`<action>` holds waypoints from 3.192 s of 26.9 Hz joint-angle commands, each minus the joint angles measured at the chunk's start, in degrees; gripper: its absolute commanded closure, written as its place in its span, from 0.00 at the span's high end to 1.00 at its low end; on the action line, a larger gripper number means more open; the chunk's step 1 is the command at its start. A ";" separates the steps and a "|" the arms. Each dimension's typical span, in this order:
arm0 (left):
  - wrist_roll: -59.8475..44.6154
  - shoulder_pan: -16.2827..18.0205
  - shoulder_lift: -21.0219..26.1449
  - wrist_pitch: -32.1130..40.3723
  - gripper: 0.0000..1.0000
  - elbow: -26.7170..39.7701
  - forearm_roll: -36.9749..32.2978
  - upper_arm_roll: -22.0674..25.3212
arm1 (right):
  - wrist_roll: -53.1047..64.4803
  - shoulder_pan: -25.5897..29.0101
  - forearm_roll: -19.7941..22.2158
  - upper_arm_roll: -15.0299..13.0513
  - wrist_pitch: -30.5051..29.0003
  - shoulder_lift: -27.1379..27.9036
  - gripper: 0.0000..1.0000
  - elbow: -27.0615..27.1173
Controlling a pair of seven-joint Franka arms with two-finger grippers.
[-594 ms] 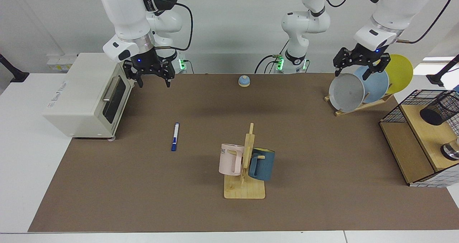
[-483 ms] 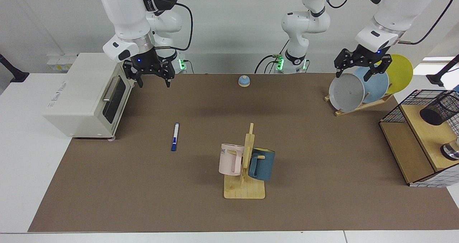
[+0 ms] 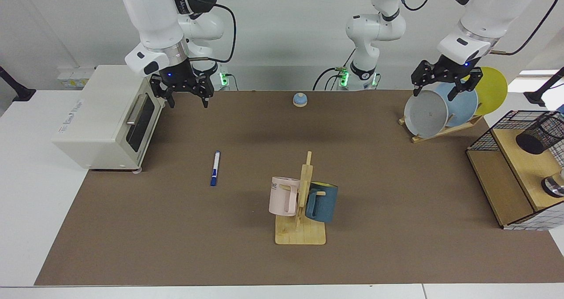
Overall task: Put markers into pen holder
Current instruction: 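Reach the right gripper down to the blue-capped marker, then grasp the marker with the right gripper and lift it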
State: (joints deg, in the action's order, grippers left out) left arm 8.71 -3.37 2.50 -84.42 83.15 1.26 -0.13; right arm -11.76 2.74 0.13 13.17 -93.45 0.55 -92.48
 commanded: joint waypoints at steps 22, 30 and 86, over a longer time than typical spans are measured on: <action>0.43 1.87 -1.18 1.36 1.00 1.48 0.14 -0.40 | 1.04 -0.45 0.39 0.28 -35.04 13.59 0.99 -18.97; 0.34 1.70 -2.58 1.19 1.00 3.68 0.58 -0.49 | 1.04 -1.24 0.66 0.28 -42.60 20.19 0.99 -19.58; -0.54 1.87 -4.26 -1.98 1.00 6.67 0.67 -0.49 | 1.21 -1.07 3.12 0.28 -35.41 15.01 0.00 -18.53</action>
State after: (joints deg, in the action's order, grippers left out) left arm 8.74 -2.30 -0.23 -85.17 88.11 1.31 -0.18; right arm -11.76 1.63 2.67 12.97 -134.49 20.61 -111.89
